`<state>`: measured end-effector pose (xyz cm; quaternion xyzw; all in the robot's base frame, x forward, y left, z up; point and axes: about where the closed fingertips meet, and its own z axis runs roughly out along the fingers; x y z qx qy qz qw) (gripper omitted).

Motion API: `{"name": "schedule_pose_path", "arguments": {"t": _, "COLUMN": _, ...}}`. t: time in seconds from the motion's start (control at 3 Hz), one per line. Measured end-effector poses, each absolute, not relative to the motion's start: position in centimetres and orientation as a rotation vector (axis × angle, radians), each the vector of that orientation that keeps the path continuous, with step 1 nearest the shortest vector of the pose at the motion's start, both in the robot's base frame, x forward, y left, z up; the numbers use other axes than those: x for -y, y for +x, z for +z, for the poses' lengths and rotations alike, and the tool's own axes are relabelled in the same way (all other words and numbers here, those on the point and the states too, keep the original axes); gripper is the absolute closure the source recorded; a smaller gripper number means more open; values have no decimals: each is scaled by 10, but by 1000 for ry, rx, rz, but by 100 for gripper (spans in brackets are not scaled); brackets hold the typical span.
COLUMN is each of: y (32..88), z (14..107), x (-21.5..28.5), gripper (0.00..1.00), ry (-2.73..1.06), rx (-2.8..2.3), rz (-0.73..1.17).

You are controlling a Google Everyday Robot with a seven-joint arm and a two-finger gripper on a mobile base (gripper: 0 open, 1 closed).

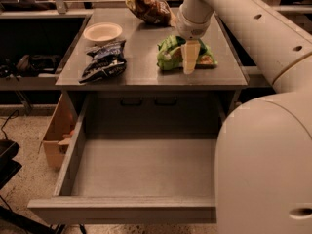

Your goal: Pick green rice chip bag from top drawer and place on counter

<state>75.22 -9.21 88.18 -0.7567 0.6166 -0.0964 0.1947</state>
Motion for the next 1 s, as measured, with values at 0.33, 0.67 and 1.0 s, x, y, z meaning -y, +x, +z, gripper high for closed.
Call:
{"name": "schedule_pose_path", "arguments": {"t": 0.33, "y": 733, "z": 918, "x": 90, "gripper": 0, "ry": -2096, "rx": -1698, "rz": -334}}
{"name": "schedule_pose_path", "arguments": {"t": 0.67, "y": 693, "z": 981, "x": 102, "gripper": 0, "ry": -1949, "rx": -1684, "rz": -500}}
{"name": "schedule_pose_path", "arguments": {"t": 1.0, "y": 626, "z": 1045, "x": 100, "gripper": 0, "ry": -1700, "rx": -1653, "rz": -564}}
